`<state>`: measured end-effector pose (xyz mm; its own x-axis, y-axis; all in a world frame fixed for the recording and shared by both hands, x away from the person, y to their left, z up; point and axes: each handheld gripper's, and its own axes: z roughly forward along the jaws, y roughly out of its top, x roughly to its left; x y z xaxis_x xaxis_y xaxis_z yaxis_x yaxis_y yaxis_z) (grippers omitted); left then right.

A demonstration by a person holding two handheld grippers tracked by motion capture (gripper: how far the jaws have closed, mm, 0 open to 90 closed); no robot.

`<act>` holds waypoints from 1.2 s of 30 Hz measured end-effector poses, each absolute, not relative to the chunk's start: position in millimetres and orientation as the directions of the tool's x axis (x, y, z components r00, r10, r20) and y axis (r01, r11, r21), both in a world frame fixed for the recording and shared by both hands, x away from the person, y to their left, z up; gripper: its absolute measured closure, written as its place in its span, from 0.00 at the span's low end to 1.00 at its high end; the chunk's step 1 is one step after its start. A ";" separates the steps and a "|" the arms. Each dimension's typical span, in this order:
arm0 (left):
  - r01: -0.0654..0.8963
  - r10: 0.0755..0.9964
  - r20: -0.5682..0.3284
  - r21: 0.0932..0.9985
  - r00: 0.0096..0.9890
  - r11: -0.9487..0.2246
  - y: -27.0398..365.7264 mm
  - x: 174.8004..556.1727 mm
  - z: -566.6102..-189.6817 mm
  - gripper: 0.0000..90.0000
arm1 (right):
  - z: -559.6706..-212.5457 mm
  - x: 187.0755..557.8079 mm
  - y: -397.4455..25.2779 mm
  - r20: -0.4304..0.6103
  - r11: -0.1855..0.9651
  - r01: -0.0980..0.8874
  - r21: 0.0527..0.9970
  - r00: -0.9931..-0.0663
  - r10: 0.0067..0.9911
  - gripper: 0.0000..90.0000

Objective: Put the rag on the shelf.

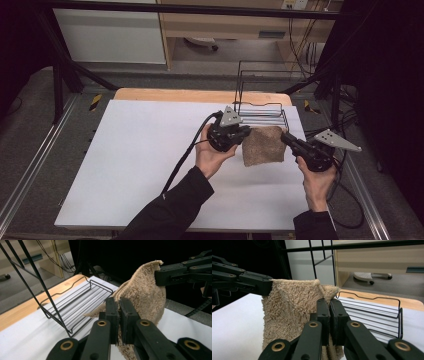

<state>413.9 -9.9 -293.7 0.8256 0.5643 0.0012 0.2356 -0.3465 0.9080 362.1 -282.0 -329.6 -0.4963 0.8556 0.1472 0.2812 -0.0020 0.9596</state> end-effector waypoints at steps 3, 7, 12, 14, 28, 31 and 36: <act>0.225 0.560 0.010 0.910 0.828 -0.348 -9.7 416.5 -284.9 0.95 | -325.2 362.7 -281.0 0.146 -0.015 0.261 0.965 -0.491 0.859 0.97; 0.213 0.562 0.022 0.913 0.827 -0.349 -9.7 420.3 -274.9 0.95 | -317.5 363.4 -279.7 0.141 -0.028 0.235 0.972 -0.484 0.864 0.97; 0.202 0.567 0.032 0.917 0.823 -0.345 -9.8 426.3 -263.7 0.95 | -308.4 365.3 -277.5 0.124 -0.030 0.200 0.979 -0.477 0.870 0.97; 0.198 0.571 0.036 0.918 0.820 -0.343 -9.7 428.7 -259.5 0.95 | -304.7 365.9 -276.5 0.121 -0.032 0.191 0.981 -0.477 0.870 0.97; 0.125 0.581 0.080 0.944 0.810 -0.305 -11.9 439.7 -224.9 0.95 | -273.9 373.1 -272.5 0.079 -0.044 0.089 0.995 -0.446 0.891 0.97; 0.110 0.586 0.086 0.950 0.806 -0.291 -11.2 441.4 -218.7 0.95 | -266.6 376.4 -272.1 0.072 -0.046 0.071 0.996 -0.443 0.893 0.97; 0.084 0.594 0.099 0.959 0.798 -0.272 -11.0 445.1 -210.2 0.95 | -254.7 382.0 -271.0 0.068 -0.054 0.044 0.998 -0.438 0.896 0.97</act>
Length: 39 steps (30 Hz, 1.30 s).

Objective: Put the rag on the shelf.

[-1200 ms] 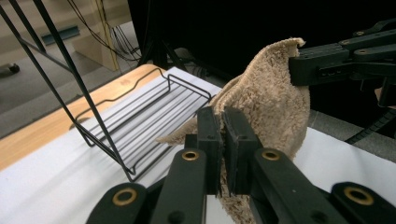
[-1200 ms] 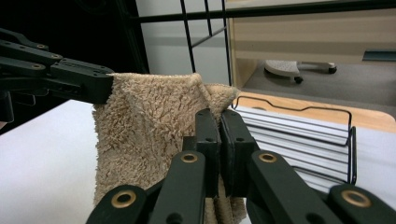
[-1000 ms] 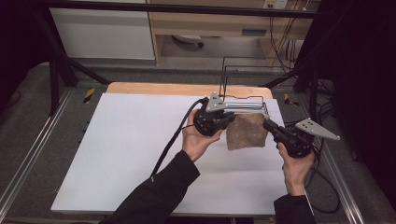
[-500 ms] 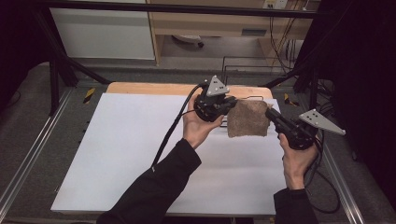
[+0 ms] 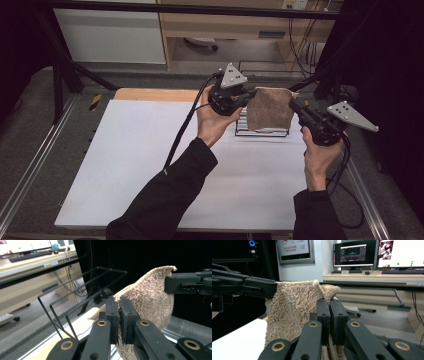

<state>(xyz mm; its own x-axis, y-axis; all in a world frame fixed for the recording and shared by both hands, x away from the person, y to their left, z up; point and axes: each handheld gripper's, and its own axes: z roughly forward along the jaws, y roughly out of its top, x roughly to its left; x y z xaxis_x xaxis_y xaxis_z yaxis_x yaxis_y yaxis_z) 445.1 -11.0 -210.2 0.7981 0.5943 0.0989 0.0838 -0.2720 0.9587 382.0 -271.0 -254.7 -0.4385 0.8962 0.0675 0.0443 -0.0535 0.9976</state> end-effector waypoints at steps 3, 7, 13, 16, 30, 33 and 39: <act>0.073 0.601 0.097 0.965 0.793 -0.252 -11.1 447.7 -205.9 0.95 | -247.5 385.3 -270.9 0.060 -0.052 0.030 0.998 -0.437 0.898 0.97; 0.062 0.605 0.098 0.969 0.790 -0.239 -11.5 452.5 -198.7 0.95 | -237.6 388.7 -270.6 0.053 -0.053 0.013 0.999 -0.434 0.899 0.97; 0.042 0.611 0.116 0.970 0.783 -0.237 -14.0 460.4 -186.2 0.95 | -226.5 393.7 -270.2 0.040 -0.049 -0.010 0.999 -0.431 0.902 0.97; 0.033 0.613 0.122 0.971 0.780 -0.236 -16.0 463.5 -180.2 0.95 | -221.3 396.0 -270.7 0.034 -0.048 -0.023 0.999 -0.426 0.904 0.97; 0.000 0.625 0.158 0.970 0.764 -0.245 -27.6 481.1 -155.9 0.95 | -200.8 410.9 -275.9 0.030 -0.057 -0.055 0.997 -0.404 0.914 0.97; -0.005 0.631 0.164 0.969 0.758 -0.246 -29.2 485.9 -151.6 0.95 | -195.4 416.0 -276.0 0.022 -0.050 -0.062 0.997 -0.397 0.918 0.97; -0.009 0.641 0.162 0.972 0.750 -0.235 -29.3 497.1 -144.1 0.95 | -187.9 426.8 -274.9 0.012 -0.045 -0.073 0.996 -0.397 0.918 0.97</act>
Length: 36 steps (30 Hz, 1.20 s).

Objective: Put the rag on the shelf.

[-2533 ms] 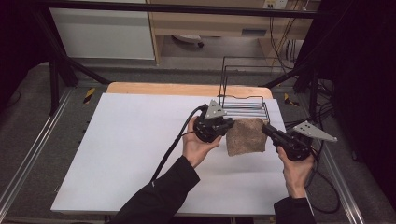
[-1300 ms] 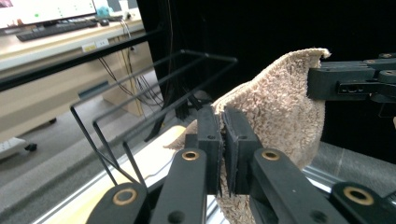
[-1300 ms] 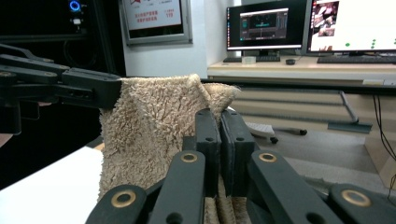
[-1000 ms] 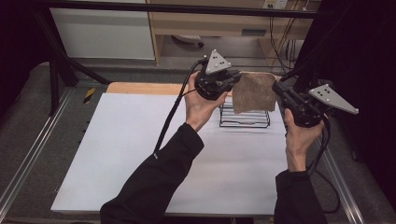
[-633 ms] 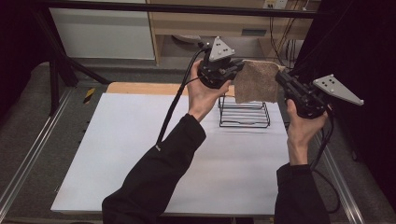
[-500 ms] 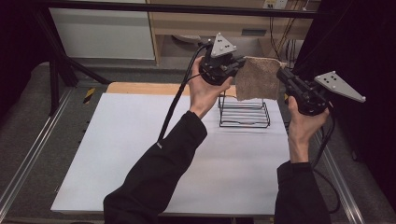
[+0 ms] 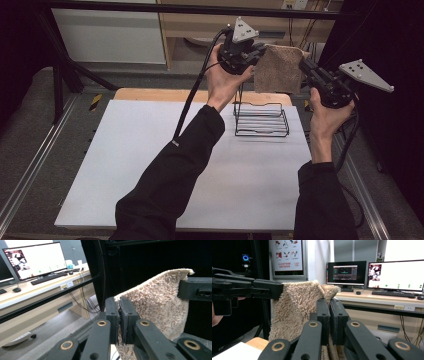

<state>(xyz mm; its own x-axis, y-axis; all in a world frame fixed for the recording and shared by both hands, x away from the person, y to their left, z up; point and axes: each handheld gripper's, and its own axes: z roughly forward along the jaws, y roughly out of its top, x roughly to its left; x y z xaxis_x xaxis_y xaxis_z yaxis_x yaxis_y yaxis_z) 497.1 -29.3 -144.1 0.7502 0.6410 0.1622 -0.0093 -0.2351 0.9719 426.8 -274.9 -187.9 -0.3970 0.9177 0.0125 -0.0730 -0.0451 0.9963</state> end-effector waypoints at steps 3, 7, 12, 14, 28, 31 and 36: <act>-0.004 0.647 0.157 0.973 0.747 -0.231 -29.5 502.8 -141.7 0.95 | -185.3 432.6 -274.3 0.015 -0.048 -0.073 0.996 -0.395 0.919 0.97; 0.002 0.658 0.156 0.973 0.737 -0.233 -31.7 510.8 -139.6 0.95 | -182.9 442.5 -274.3 0.015 -0.046 -0.071 0.996 -0.387 0.922 0.97; 0.020 0.675 0.140 0.974 0.724 -0.224 -34.8 523.8 -141.0 0.95 | -183.2 456.3 -274.2 0.028 -0.057 -0.064 0.996 -0.385 0.923 0.97; 0.029 0.678 0.135 0.974 0.723 -0.225 -35.4 529.4 -142.5 0.95 | -184.0 462.1 -273.7 0.023 -0.048 -0.057 0.997 -0.379 0.925 0.97; 0.046 0.699 0.144 0.968 0.701 -0.246 -41.8 560.3 -155.3 0.95 | -196.2 497.5 -276.8 0.056 -0.066 -0.013 0.998 -0.389 0.920 0.97; 0.044 0.695 0.154 0.965 0.703 -0.259 -42.3 562.8 -160.1 0.95 | -198.3 500.9 -277.6 0.053 -0.061 -0.007 0.998 -0.384 0.922 0.97; 0.049 0.688 0.166 0.958 0.707 -0.282 -44.1 564.9 -168.1 0.95 | -206.6 506.2 -279.8 0.051 -0.049 0.016 0.999 -0.384 0.922 0.97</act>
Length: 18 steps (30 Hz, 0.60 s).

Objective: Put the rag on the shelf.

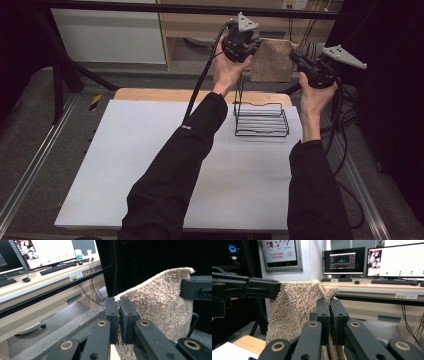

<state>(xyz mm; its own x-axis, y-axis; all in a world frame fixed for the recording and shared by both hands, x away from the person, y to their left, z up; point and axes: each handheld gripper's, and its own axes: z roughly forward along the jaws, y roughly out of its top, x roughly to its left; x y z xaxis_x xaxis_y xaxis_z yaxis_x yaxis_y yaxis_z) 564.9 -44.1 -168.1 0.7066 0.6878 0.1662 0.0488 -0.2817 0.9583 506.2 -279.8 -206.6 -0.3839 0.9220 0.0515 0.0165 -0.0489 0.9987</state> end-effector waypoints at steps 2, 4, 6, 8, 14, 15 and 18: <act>0.054 0.680 0.156 0.959 0.717 -0.277 -43.7 563.9 -171.6 0.95 | -210.6 506.8 -281.5 0.056 -0.050 0.027 0.998 -0.386 0.921 0.97; 0.049 0.672 0.158 0.959 0.724 -0.279 -44.2 561.3 -175.3 0.95 | -214.7 505.8 -283.7 0.059 -0.052 0.030 0.998 -0.385 0.921 0.97; 0.049 0.662 0.162 0.956 0.731 -0.288 -45.3 559.0 -179.2 0.95 | -218.6 503.6 -286.4 0.064 -0.054 0.036 0.998 -0.388 0.920 0.96; 0.044 0.652 0.167 0.955 0.740 -0.294 -46.9 556.0 -182.7 0.95 | -222.8 501.9 -288.8 0.067 -0.055 0.042 0.998 -0.388 0.919 0.96; 0.034 0.624 0.179 0.949 0.761 -0.314 -50.9 546.1 -191.5 0.95 | -234.8 496.8 -296.5 0.088 -0.068 0.064 0.996 -0.388 0.917 0.96; 0.039 0.618 0.174 0.948 0.767 -0.315 -51.2 545.1 -192.5 0.95 | -236.6 495.8 -297.2 0.087 -0.067 0.065 0.996 -0.388 0.918 0.96; 0.029 0.597 0.175 0.948 0.783 -0.316 -53.7 539.4 -192.7 0.95 | -240.1 491.5 -300.5 0.096 -0.080 0.056 0.995 -0.390 0.916 0.96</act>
